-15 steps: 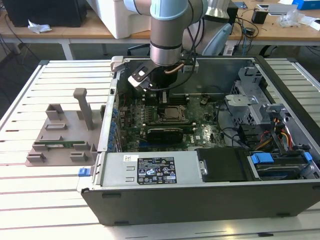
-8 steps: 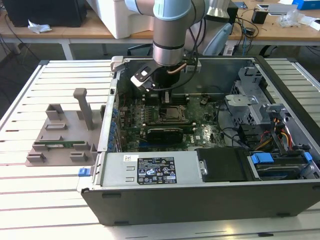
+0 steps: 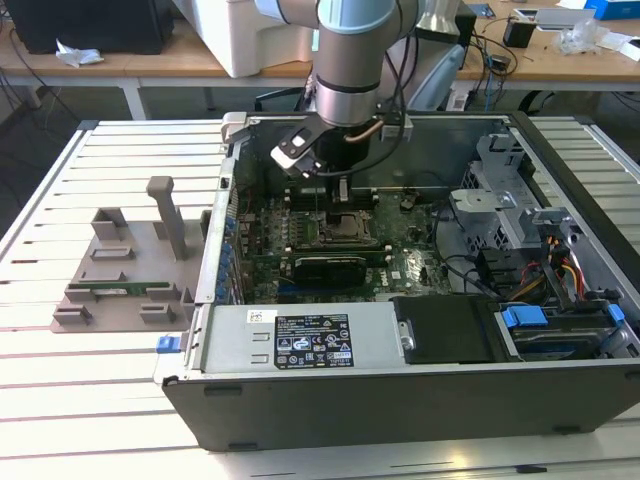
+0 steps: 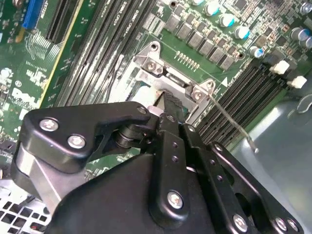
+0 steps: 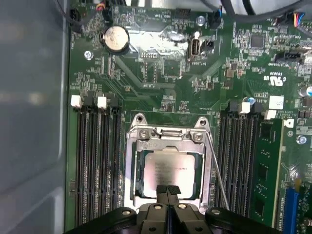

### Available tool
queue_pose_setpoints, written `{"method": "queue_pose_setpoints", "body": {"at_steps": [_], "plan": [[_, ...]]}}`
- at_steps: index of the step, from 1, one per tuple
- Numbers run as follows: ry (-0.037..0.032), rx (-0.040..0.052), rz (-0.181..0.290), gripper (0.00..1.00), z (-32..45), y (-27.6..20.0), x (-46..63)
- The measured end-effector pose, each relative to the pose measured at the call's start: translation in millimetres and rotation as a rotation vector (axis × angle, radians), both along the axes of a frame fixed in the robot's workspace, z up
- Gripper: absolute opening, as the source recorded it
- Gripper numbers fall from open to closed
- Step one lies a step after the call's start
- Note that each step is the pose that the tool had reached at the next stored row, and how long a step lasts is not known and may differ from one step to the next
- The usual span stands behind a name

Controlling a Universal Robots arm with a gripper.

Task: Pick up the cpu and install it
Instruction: 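Close the cpu cover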

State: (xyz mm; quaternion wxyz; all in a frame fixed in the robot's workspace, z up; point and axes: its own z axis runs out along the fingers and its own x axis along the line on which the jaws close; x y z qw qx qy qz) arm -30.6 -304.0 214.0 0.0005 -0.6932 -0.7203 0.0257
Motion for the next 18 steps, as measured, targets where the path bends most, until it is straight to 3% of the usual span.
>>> {"method": "queue_pose_setpoints", "body": {"at_steps": [5, 9, 18], "plan": [[0.0004, -0.0001, 0.000, 0.11, 4.9, 0.0, 8.7], [0.0004, -0.0001, 0.000, 0.11, 27.9, 0.0, 10.3], [0.0004, -0.0001, 0.000, 0.11, 45.3, 0.0, 10.4]]}}
